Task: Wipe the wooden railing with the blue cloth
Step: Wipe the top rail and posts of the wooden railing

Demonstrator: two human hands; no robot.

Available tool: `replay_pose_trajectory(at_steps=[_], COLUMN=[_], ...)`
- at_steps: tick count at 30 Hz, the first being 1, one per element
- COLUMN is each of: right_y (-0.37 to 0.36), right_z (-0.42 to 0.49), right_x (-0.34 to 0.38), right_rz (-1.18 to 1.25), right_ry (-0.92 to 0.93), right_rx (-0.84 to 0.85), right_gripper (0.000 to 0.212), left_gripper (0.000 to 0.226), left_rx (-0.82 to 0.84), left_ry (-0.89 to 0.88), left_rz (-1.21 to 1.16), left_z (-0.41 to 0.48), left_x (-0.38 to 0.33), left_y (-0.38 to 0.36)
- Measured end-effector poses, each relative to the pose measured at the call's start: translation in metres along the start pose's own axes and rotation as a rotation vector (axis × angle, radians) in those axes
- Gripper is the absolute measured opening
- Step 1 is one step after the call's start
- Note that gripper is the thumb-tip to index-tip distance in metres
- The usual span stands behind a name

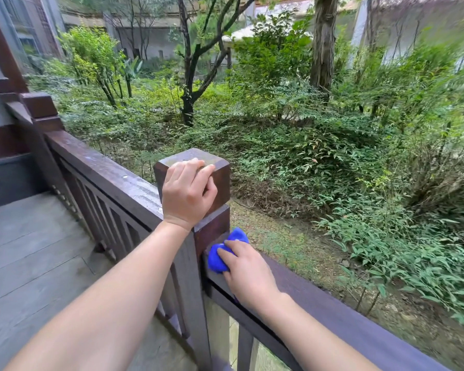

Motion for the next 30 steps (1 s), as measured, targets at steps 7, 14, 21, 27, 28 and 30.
replay_pose_trajectory(at_steps=[7,14,21,27,28,30], right_y=[0.013,0.016,0.023,0.019,0.020,0.025], right_z=[0.007,-0.037,-0.050,-0.069,-0.063,-0.049], right_x=[-0.024,-0.025,-0.031,-0.002,0.005,0.021], right_rz=[-0.059,-0.077,-0.162,-0.119,-0.097,0.011], right_ry=[-0.310,-0.037,-0.302,-0.104,-0.091,-0.075], right_rx=[-0.035,-0.046,-0.125,-0.176,-0.161,-0.113], right_gripper=[0.032,0.034,0.032,0.035,0.032,0.028], left_gripper=[0.017,0.017,0.017,0.018,0.018,0.020], left_rx=[-0.001,0.004,0.003,0.131,0.171,0.268], left_ry=[0.002,-0.003,0.013,0.063,0.071,0.088], left_rz=[-0.006,0.008,0.013,0.013,0.009,-0.015], left_z=[0.000,0.000,-0.001,0.003,0.005,0.008], left_x=[-0.001,0.002,0.004,-0.004,-0.006,-0.006], left_y=[0.000,0.000,-0.001,0.004,0.006,0.012])
Point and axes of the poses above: each hand's wrist, its own z-axis towards the middle knuckle, its own y-axis out of the back of the hand, x = y × z, the point moved 3 cm from there along z, towards the middle knuckle, and after that the axes turned 1 degree about z, right-handed, at the moved point
